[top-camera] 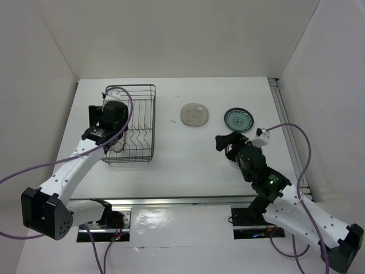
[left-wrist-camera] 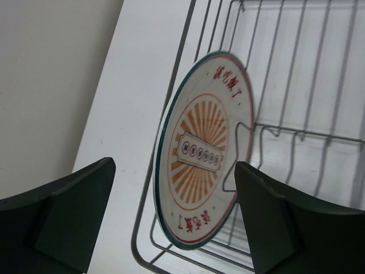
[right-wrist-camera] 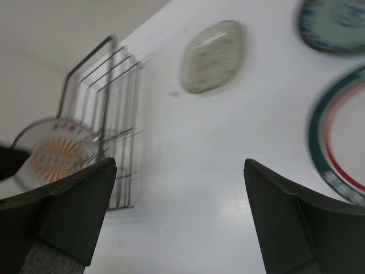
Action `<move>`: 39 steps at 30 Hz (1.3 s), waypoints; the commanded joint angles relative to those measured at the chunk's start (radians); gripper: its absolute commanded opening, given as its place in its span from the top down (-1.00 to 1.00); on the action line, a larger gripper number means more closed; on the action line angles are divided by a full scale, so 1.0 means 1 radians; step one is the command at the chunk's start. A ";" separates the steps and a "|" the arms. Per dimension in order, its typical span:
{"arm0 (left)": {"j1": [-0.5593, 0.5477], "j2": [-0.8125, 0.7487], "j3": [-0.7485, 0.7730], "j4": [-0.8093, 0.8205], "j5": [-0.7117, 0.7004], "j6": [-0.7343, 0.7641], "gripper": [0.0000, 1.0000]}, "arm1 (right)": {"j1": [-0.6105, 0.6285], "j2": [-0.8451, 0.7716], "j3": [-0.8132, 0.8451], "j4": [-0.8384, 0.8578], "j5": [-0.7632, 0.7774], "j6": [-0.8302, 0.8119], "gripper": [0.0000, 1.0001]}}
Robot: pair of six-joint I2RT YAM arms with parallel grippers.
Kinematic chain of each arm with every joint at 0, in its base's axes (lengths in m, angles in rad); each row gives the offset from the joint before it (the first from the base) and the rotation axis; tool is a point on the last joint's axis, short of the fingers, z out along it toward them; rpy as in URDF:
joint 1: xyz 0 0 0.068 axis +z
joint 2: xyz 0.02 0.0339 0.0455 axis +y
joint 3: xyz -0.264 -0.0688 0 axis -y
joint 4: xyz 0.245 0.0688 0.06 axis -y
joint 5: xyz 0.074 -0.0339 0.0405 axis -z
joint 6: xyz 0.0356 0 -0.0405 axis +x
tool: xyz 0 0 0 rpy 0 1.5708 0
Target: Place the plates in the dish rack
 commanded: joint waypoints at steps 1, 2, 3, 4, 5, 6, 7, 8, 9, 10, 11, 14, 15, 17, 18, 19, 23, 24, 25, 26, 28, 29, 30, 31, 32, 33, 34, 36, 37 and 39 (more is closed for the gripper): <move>-0.006 -0.055 0.148 -0.090 0.079 -0.140 -1.00 | -0.006 0.012 0.099 -0.632 0.432 0.418 -1.00; -0.006 -0.067 0.187 -0.122 0.125 -0.160 -1.00 | -0.006 0.023 0.099 -0.713 0.458 0.578 -1.00; -0.022 -0.082 0.198 -0.122 0.247 -0.160 -1.00 | -0.006 0.023 0.099 -0.761 0.477 0.613 -1.00; -0.032 -0.117 0.198 -0.122 0.303 -0.171 -1.00 | -0.006 0.037 0.099 -0.828 0.488 0.645 -1.00; -0.033 -0.136 0.198 -0.122 0.358 -0.171 -1.00 | -0.006 0.037 0.099 -0.847 0.488 0.682 -1.00; -0.033 -0.153 0.187 -0.092 0.470 -0.171 -1.00 | -0.006 0.037 0.081 -0.847 0.488 0.697 -1.00; -0.033 -0.167 0.173 -0.092 0.520 -0.171 -1.00 | -0.006 0.037 0.070 -0.847 0.477 0.707 -1.00; -0.042 -0.177 0.173 -0.078 0.563 -0.171 -1.00 | -0.006 0.037 0.058 -0.818 0.456 0.707 -1.00; -0.051 -0.188 0.173 -0.078 0.650 -0.171 -1.00 | -0.006 0.037 0.025 -0.804 0.440 0.717 -1.00; -0.051 -0.188 0.164 -0.067 0.688 -0.162 -1.00 | -0.006 0.037 0.007 -0.784 0.430 0.718 -1.00; -0.074 -0.197 0.164 -0.067 0.722 -0.162 -1.00 | -0.006 0.051 0.007 -0.758 0.410 0.718 -1.00; -0.103 -0.210 0.153 -0.046 0.824 -0.151 -1.00 | -0.006 0.089 -0.040 -0.677 0.400 0.759 -0.97; -0.103 -0.220 0.141 -0.046 0.824 -0.142 -1.00 | -0.006 0.100 -0.052 -0.655 0.400 0.782 -0.97; -0.115 -0.231 0.141 -0.033 0.864 -0.142 -1.00 | -0.006 0.123 -0.091 -0.605 0.400 0.835 -0.94; -0.128 -0.243 0.129 -0.024 0.876 -0.133 -1.00 | -0.006 0.137 -0.106 -0.568 0.409 0.836 -0.91; -0.141 -0.253 0.120 -0.015 0.888 -0.133 -1.00 | -0.006 0.137 -0.141 -0.545 0.410 0.855 -0.91; -0.178 -0.253 0.120 -0.015 0.911 -0.133 -1.00 | -0.047 0.213 -0.180 -0.448 0.410 0.879 -0.88; -0.187 -0.253 0.120 -0.015 0.911 -0.133 -1.00 | -0.047 0.247 -0.189 -0.431 0.410 0.897 -0.88; -0.200 -0.253 0.120 -0.015 0.911 -0.124 -1.00 | -0.047 0.261 -0.189 -0.418 0.410 0.906 -0.88; -0.200 -0.253 0.120 -0.015 0.911 -0.124 -1.00 | -0.047 0.272 -0.200 -0.404 0.410 0.906 -0.86; -0.209 -0.253 0.120 -0.015 0.911 -0.124 -1.00 | -0.047 0.293 -0.233 -0.364 0.410 0.940 -0.83; -0.218 -0.253 0.120 -0.015 0.911 -0.124 -1.00 | -0.047 0.293 -0.243 -0.353 0.419 0.958 -0.83; -0.218 -0.263 0.120 -0.015 0.911 -0.124 -1.00 | -0.047 0.293 -0.253 -0.353 0.419 0.977 -0.76; -0.227 -0.263 0.120 -0.006 0.911 -0.124 -1.00 | -0.047 0.293 -0.264 -0.353 0.428 0.989 -0.72; -0.227 -0.263 0.120 -0.006 0.911 -0.124 -1.00 | -0.047 0.293 -0.285 -0.353 0.428 1.023 -0.70; -0.238 -0.263 0.120 -0.006 0.911 -0.124 -1.00 | -0.047 0.293 -0.296 -0.344 0.428 1.047 -0.62; -0.238 -0.263 0.120 -0.006 0.911 -0.124 -1.00 | -0.047 0.293 -0.296 -0.344 0.439 1.047 -0.61; -0.238 -0.263 0.120 -0.006 0.911 -0.124 -1.00 | -0.047 0.293 -0.319 -0.344 0.439 1.081 -0.40; -0.238 -0.263 0.120 -0.006 0.911 -0.124 -1.00 | -0.047 0.302 -0.319 -0.361 0.439 1.093 -0.28; -0.238 -0.273 0.120 -0.006 0.911 -0.124 -1.00 | -0.047 0.321 -0.306 -0.406 0.430 1.130 -0.21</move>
